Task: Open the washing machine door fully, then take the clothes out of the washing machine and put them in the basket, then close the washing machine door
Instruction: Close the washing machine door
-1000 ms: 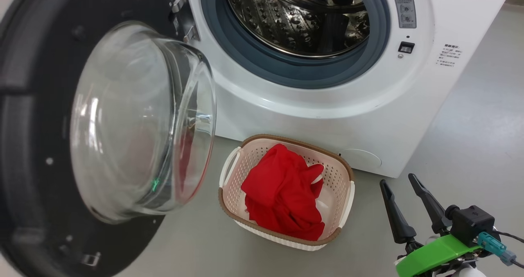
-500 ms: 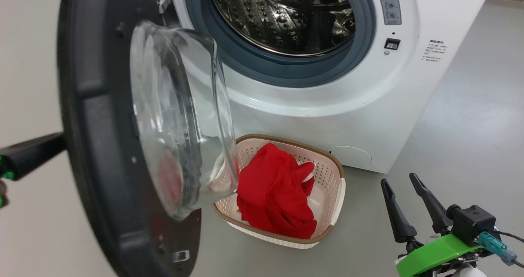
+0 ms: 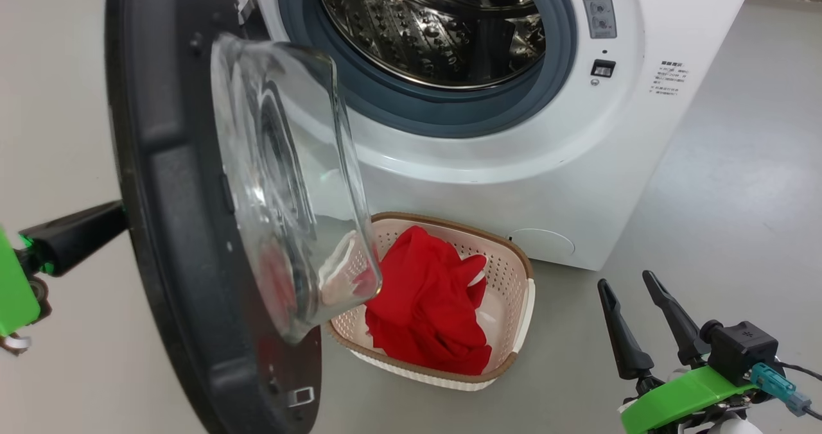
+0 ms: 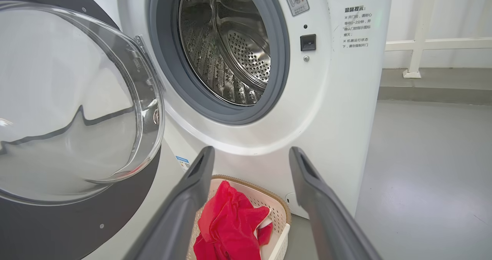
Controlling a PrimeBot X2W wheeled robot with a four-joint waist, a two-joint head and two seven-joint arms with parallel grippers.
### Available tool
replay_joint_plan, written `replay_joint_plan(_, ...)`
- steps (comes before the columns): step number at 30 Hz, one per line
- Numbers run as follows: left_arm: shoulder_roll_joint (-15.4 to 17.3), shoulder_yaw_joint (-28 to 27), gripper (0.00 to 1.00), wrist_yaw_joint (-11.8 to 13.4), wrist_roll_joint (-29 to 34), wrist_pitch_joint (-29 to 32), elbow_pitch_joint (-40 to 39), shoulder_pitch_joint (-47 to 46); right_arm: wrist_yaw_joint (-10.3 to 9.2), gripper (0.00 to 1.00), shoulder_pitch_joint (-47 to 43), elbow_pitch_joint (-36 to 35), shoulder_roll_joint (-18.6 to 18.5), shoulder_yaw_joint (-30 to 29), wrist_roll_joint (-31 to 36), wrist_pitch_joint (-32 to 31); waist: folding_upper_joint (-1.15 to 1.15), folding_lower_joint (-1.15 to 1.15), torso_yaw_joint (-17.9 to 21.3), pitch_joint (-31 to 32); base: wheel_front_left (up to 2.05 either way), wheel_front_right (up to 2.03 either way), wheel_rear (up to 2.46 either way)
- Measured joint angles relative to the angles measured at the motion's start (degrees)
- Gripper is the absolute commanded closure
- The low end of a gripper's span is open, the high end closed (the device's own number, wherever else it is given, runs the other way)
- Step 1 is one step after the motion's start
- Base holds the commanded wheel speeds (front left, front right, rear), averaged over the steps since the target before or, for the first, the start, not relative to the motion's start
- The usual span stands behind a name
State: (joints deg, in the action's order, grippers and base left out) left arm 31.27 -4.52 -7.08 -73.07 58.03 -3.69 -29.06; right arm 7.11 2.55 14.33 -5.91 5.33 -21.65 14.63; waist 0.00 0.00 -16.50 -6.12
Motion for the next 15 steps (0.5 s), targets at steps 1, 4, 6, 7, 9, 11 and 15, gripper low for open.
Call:
replay_joint_plan(1, 0.2, 0.2, 1.0, 0.0, 0.2, -0.7, 0.5, 0.0, 0.0, 0.0, 0.0, 0.0, 0.1, -0.1, 0.0, 0.0, 0.0, 0.0, 0.0, 0.1, 0.0, 0.0, 0.0)
replay_joint_plan(4, 0.5, 0.6, 1.0, 0.0, 0.7, -2.6, 1.7, 0.1, 0.0, 0.0, 0.0, 0.0, 0.2, -0.2, 0.0, 0.0, 0.0, 0.0, -0.2, 0.3, 0.0, 0.0, 0.0)
replay_joint_plan(6, 0.8, 0.7, 1.0, 0.0, 1.6, -4.1, 2.5, 0.4, 0.0, 0.0, 0.0, 0.0, 0.2, -0.2, 0.0, 0.0, 0.0, 0.0, -0.3, 0.6, 0.0, 0.0, 0.0)
replay_joint_plan(7, 1.3, 1.0, 1.0, 0.0, 2.0, -4.8, 2.7, 1.0, 0.0, 0.0, 0.0, 0.1, 0.2, -0.2, 0.0, 0.0, 0.0, 0.0, -0.4, 0.7, 0.0, 0.0, 0.0)
replay_joint_plan(9, 2.0, 1.1, 1.0, 0.0, 2.7, -6.7, 3.6, 2.1, 0.0, 0.0, 0.0, 0.1, 0.2, -0.2, 0.0, 0.0, 0.0, 0.0, -0.5, 1.0, 0.0, 0.0, 0.0)
replay_joint_plan(11, 2.6, 1.4, 1.0, 0.0, 3.7, -8.3, 4.3, 3.0, 0.0, 0.0, 0.0, 0.1, 0.3, -0.1, 0.0, 0.0, 0.0, 0.0, -0.6, 1.4, 0.0, 0.0, 0.0)
replay_joint_plan(15, 3.5, 2.7, 1.0, -0.1, 4.1, -13.0, 5.9, 6.5, 0.0, 0.0, -0.4, 0.3, 0.4, 0.4, 0.0, 0.0, 0.0, 0.0, -1.0, 2.6, 0.0, 0.0, 0.0)
